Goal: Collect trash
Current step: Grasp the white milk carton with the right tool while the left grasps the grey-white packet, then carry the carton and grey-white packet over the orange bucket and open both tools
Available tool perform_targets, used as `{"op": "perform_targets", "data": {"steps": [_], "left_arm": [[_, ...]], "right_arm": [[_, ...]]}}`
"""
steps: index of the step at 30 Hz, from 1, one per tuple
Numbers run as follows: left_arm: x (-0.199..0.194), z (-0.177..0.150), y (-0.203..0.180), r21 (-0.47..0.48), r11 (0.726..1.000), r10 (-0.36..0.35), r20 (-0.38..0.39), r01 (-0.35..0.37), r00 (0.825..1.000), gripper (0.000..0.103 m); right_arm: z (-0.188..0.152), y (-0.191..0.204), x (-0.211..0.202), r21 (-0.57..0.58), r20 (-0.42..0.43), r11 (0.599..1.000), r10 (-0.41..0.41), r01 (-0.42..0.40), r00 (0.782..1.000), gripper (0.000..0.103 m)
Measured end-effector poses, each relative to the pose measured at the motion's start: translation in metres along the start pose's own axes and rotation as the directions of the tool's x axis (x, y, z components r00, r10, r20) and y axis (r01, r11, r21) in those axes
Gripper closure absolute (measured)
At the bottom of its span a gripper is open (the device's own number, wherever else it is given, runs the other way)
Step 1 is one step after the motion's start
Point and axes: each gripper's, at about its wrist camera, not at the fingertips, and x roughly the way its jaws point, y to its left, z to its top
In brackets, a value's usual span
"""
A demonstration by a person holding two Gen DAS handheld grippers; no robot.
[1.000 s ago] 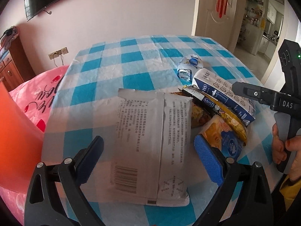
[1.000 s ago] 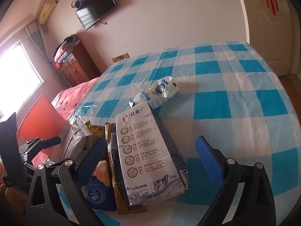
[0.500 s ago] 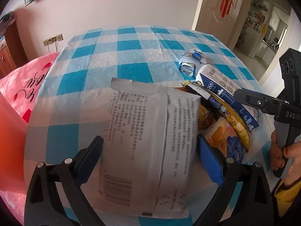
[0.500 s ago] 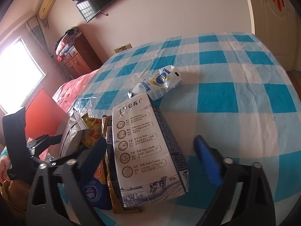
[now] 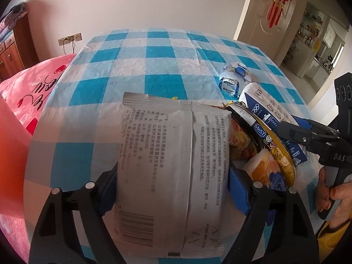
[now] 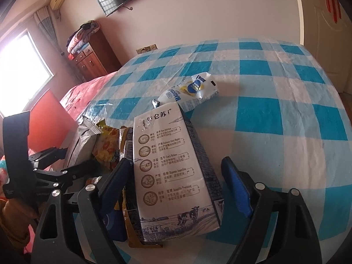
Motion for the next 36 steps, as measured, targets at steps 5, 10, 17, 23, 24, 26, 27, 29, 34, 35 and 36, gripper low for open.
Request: {"op": "perform_targets", "data": {"steps": [5,10,17,23,24,26,27,29,34,35,36], "left_arm": [[-0.003,-0.001,-0.002,-0.013,1.0,0.016,0.003,-0.016,1.0,0.023],[-0.01,-0.004,0.0,-0.041,0.999,0.032,0.014,-0.032,0.999,0.024],[-0.022,-0.009,0.005,-0.078,0.994,0.077,0.021,-0.075,0.997,0.024],[-0.024,-0.01,0.007,-0.112,0.99,0.094,0.028,-0.09,0.995,0.024],[-0.025,-0.01,0.009,-0.118,0.989,0.091,0.033,-0.087,0.995,0.024],[-0.026,-0.01,0.01,-0.116,0.99,0.086,0.039,-0.081,0.995,0.024],[-0.027,-0.009,0.011,-0.113,0.99,0.088,0.046,-0.082,0.995,0.024],[-0.028,-0.009,0.012,-0.118,0.99,0.077,0.051,-0.071,0.996,0.024],[-0.033,-0.012,0.021,-0.142,0.989,0.051,0.069,-0.041,0.996,0.024],[-0.033,-0.013,0.022,-0.142,0.989,0.052,0.072,-0.041,0.996,0.024],[-0.034,-0.014,0.024,-0.143,0.989,0.049,0.076,-0.038,0.996,0.024]], "right_arm": [[0.0,-0.002,-0.001,0.001,0.002,1.0,0.014,-0.014,1.0,0.03],[0.001,-0.009,-0.001,0.023,0.009,0.997,0.068,-0.068,0.998,0.031],[0.006,-0.023,-0.012,0.092,0.076,0.984,0.144,-0.151,0.987,0.032],[0.011,-0.035,-0.015,0.167,0.133,0.943,0.266,-0.286,0.955,0.032],[0.012,-0.038,-0.014,0.186,0.138,0.934,0.284,-0.306,0.949,0.032],[0.012,-0.042,-0.016,0.206,0.157,0.921,0.302,-0.33,0.94,0.032],[0.013,-0.044,-0.018,0.214,0.174,0.914,0.311,-0.344,0.934,0.032],[0.013,-0.047,-0.019,0.229,0.187,0.907,0.316,-0.354,0.93,0.032],[0.013,-0.048,-0.022,0.246,0.218,0.892,0.33,-0.378,0.919,0.032],[0.014,-0.047,-0.023,0.246,0.224,0.892,0.329,-0.38,0.917,0.032],[0.014,-0.046,-0.024,0.242,0.229,0.893,0.328,-0.38,0.917,0.032]]}}
